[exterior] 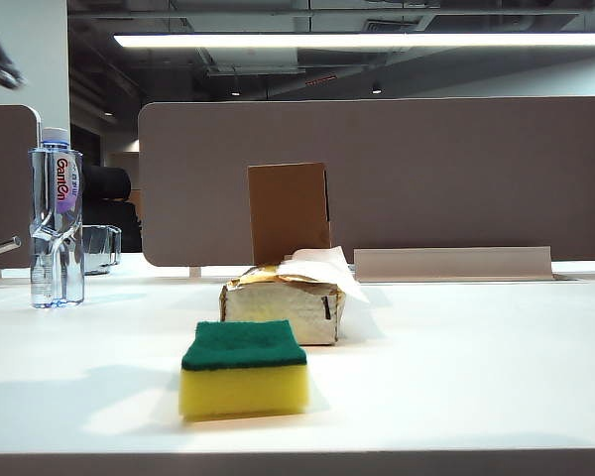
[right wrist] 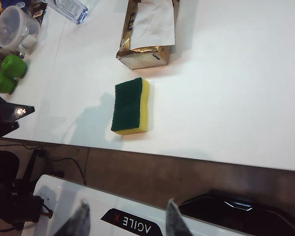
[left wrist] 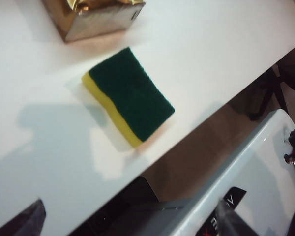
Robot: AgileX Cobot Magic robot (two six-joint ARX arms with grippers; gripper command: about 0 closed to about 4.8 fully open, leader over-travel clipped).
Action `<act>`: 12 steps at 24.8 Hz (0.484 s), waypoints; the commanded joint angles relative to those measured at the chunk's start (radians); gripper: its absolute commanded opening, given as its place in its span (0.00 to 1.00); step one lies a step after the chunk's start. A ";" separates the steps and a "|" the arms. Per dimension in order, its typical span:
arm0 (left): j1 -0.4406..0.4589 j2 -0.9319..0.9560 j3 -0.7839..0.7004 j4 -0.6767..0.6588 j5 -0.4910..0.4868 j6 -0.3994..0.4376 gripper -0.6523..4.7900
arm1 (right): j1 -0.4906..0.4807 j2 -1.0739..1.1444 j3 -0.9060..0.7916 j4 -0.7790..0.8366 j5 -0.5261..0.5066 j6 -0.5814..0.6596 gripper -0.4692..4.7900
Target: Move the sponge from right to left to wipe the table, avoiding obstacles on the table, and finally reaching the bottle of mineral water.
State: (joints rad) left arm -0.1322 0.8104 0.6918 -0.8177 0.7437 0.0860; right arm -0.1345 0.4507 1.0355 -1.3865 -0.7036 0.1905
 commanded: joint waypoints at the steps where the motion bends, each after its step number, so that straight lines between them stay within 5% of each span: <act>1: -0.031 0.050 0.005 0.106 0.008 -0.035 0.96 | 0.000 -0.001 0.003 0.007 -0.006 0.000 0.47; 12: -0.203 0.320 0.005 0.320 -0.061 -0.060 0.96 | 0.000 -0.001 0.003 0.007 -0.006 0.001 0.47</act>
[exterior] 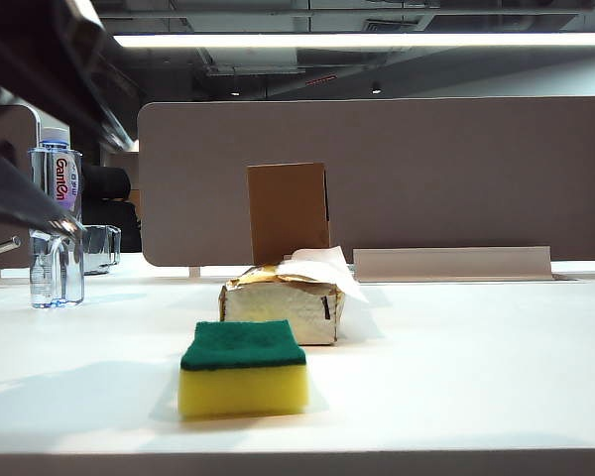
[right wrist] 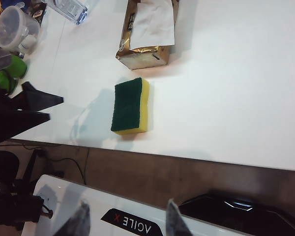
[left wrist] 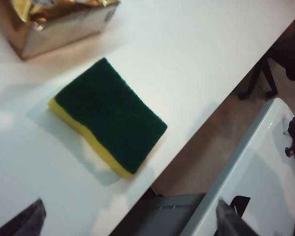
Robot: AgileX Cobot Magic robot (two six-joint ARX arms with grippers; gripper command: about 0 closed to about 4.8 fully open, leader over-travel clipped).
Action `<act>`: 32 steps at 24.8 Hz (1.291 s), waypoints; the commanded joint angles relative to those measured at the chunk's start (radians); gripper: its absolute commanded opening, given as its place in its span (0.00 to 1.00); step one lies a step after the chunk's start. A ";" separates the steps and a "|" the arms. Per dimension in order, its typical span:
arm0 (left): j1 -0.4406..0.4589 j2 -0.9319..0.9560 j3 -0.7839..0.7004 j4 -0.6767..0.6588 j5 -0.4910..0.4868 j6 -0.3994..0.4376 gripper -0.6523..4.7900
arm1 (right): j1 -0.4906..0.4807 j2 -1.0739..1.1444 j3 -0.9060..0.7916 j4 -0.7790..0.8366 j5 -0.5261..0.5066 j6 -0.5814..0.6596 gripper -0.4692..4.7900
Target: Move the sponge from right to left to wipe the table, avoiding obstacles on the table, and finally reaching the bottle of mineral water.
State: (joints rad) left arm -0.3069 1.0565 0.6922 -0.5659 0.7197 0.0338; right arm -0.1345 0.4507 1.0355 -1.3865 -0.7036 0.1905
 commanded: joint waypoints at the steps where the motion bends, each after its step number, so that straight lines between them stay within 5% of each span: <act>1: -0.035 0.121 0.005 0.101 -0.048 -0.008 0.96 | 0.000 -0.001 0.003 0.007 -0.007 0.002 0.47; 10: -0.037 0.314 0.005 0.235 -0.040 -0.076 0.97 | 0.000 -0.001 0.003 0.007 -0.009 0.011 0.47; 20: -0.179 0.385 0.005 0.385 -0.054 -0.124 0.97 | 0.000 -0.001 0.003 0.007 -0.010 0.013 0.47; 32: -0.204 0.497 0.005 0.428 -0.069 -0.166 0.97 | 0.001 -0.001 0.003 0.007 -0.034 0.019 0.47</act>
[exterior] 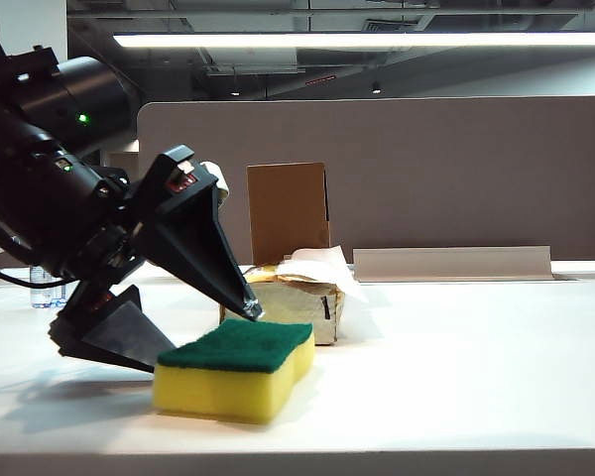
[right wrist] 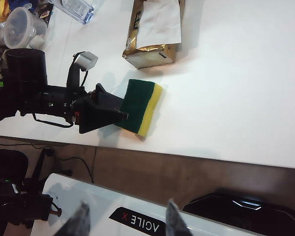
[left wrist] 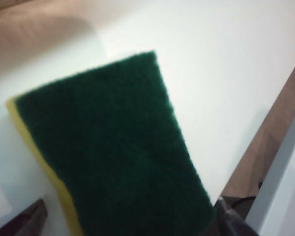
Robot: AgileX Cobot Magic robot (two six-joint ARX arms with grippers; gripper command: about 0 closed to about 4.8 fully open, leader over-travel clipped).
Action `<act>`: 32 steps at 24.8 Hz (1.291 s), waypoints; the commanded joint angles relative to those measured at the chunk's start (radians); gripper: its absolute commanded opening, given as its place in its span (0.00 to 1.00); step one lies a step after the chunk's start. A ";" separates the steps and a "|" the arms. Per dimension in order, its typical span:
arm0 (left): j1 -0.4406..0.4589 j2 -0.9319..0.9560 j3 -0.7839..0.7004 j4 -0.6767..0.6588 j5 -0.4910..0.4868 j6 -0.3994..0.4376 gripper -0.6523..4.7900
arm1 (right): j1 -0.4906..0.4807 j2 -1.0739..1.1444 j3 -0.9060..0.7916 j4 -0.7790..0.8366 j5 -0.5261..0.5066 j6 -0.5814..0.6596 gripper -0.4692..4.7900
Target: Move the sponge from right to left to wipe the table, avoiding obstacles on the table, and finally reaching the bottle of mineral water.
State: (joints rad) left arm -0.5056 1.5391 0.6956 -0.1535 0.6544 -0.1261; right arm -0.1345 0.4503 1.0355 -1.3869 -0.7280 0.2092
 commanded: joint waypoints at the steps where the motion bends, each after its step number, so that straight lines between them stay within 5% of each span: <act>1: -0.010 0.018 0.002 0.023 -0.005 -0.006 0.97 | 0.000 -0.001 0.003 0.007 -0.010 0.000 0.47; 8: -0.018 0.045 0.002 0.070 -0.034 -0.047 0.92 | 0.000 -0.001 0.003 0.007 -0.007 0.000 0.47; 16: -0.026 0.059 0.002 0.066 -0.049 -0.047 0.36 | 0.000 -0.001 0.003 0.007 -0.007 0.001 0.47; 21: -0.044 0.060 0.002 0.066 -0.061 -0.040 0.23 | 0.000 -0.001 0.003 0.007 -0.006 0.001 0.47; 23: -0.058 0.060 0.002 0.065 -0.093 -0.040 0.11 | 0.000 -0.001 0.003 0.007 -0.007 0.000 0.47; 32: -0.071 0.058 0.002 0.050 -0.180 -0.081 0.11 | 0.000 -0.001 0.003 0.007 -0.007 0.001 0.47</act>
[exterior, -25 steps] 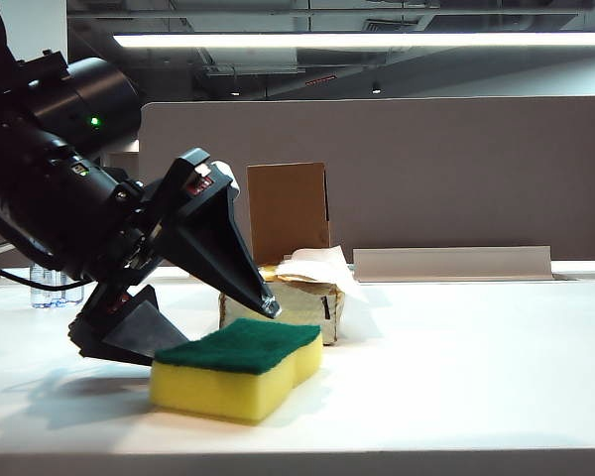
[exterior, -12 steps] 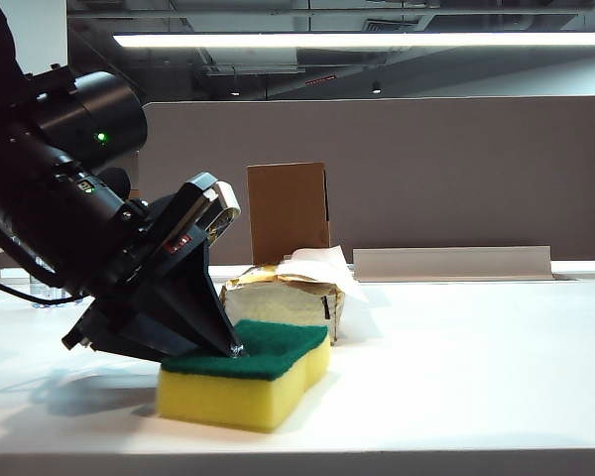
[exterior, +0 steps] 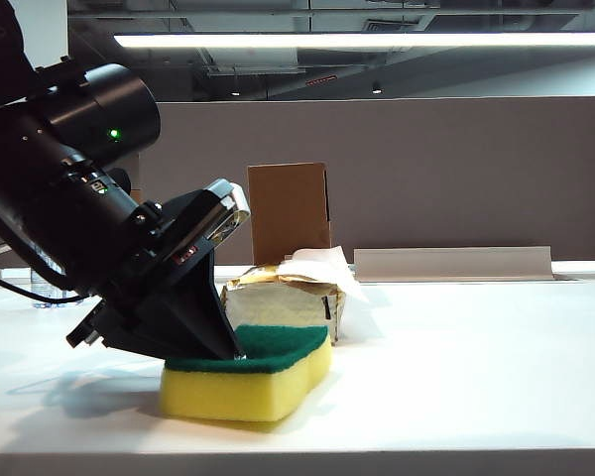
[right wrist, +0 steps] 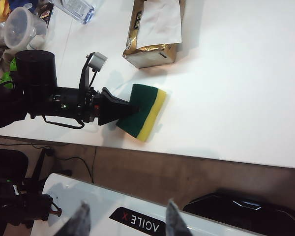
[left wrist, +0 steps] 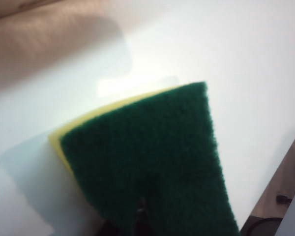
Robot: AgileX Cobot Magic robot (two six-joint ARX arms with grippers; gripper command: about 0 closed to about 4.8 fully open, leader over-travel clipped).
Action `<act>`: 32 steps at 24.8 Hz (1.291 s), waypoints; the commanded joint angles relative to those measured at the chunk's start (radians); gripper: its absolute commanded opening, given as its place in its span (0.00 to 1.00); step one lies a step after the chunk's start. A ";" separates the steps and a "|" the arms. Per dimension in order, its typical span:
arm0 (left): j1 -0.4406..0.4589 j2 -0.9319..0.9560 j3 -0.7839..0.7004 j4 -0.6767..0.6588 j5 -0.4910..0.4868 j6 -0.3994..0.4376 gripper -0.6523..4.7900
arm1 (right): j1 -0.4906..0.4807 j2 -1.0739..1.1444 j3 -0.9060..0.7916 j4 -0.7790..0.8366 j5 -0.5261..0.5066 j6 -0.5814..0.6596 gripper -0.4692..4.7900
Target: Move the sponge from right to left to wipe the table, avoiding obstacles on the table, and finally reaching the bottle of mineral water.
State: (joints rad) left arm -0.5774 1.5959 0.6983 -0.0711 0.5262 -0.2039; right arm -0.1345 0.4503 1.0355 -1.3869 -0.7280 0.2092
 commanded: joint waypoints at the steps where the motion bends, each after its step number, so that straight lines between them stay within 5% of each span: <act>1: 0.000 0.002 -0.001 -0.035 -0.064 -0.003 0.11 | 0.000 -0.001 0.003 0.007 -0.007 0.001 0.47; 16: 0.102 -0.001 -0.002 -0.106 -0.121 0.027 0.11 | 0.001 -0.001 0.003 0.007 -0.007 0.000 0.47; 32: 0.300 -0.062 -0.010 -0.274 -0.146 0.206 0.11 | 0.000 -0.001 0.003 0.008 -0.002 0.000 0.46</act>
State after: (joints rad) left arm -0.2985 1.5379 0.7010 -0.2798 0.4812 -0.0257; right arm -0.1345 0.4503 1.0355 -1.3869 -0.7269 0.2092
